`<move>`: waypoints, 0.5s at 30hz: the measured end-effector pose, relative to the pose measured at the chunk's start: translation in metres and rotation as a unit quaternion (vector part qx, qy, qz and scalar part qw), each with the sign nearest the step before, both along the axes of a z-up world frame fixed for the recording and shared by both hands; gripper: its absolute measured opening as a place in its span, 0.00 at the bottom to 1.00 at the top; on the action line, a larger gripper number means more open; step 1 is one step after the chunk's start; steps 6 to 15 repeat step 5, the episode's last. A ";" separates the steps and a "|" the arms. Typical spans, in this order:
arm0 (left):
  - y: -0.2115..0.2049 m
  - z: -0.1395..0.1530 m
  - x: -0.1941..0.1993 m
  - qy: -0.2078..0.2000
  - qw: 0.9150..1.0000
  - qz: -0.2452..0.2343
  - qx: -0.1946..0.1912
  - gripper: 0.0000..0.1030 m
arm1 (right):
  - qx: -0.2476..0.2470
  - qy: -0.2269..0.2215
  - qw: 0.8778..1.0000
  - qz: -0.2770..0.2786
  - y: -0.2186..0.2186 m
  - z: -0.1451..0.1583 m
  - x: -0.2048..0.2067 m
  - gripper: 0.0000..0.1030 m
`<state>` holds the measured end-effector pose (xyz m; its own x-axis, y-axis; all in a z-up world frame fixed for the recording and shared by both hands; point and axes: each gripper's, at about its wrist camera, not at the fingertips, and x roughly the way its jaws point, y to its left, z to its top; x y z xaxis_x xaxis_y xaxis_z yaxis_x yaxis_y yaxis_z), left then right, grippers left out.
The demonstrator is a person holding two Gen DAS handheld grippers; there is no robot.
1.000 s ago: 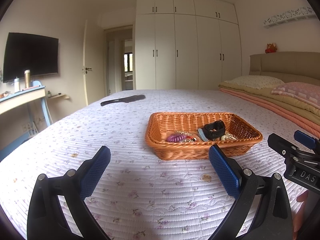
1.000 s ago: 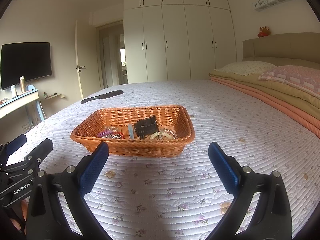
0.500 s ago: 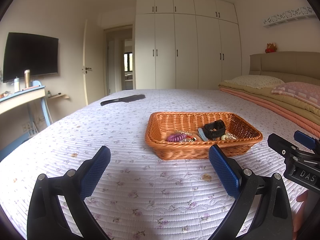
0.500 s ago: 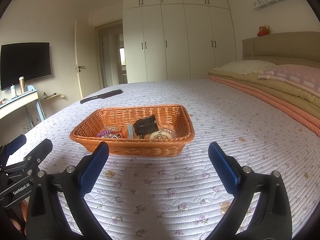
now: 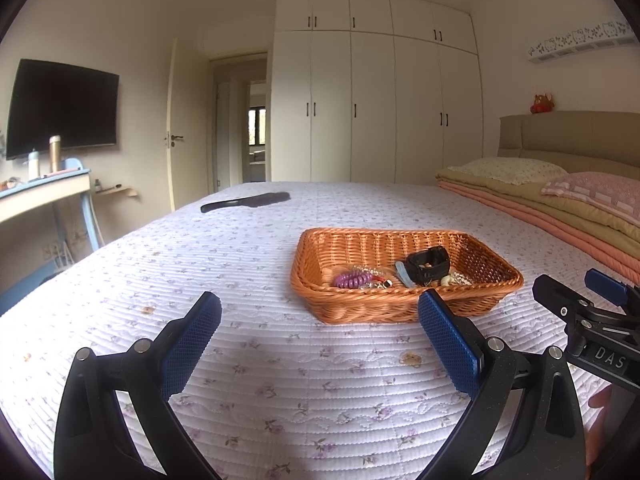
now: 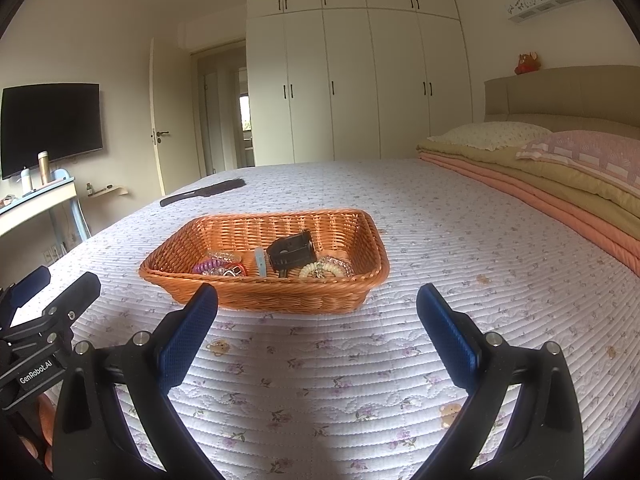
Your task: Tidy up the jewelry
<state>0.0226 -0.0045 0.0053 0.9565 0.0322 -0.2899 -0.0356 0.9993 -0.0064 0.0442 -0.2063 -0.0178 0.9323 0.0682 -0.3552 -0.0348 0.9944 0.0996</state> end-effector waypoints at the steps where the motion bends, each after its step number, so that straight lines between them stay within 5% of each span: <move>1: 0.000 0.001 0.000 0.000 1.000 -0.001 -0.002 0.93 | 0.000 0.000 1.000 0.000 0.000 0.000 0.000 0.92; 15: -0.002 0.001 0.000 0.001 1.000 -0.006 0.001 0.93 | -0.001 0.000 1.000 0.000 0.000 0.000 0.000 0.92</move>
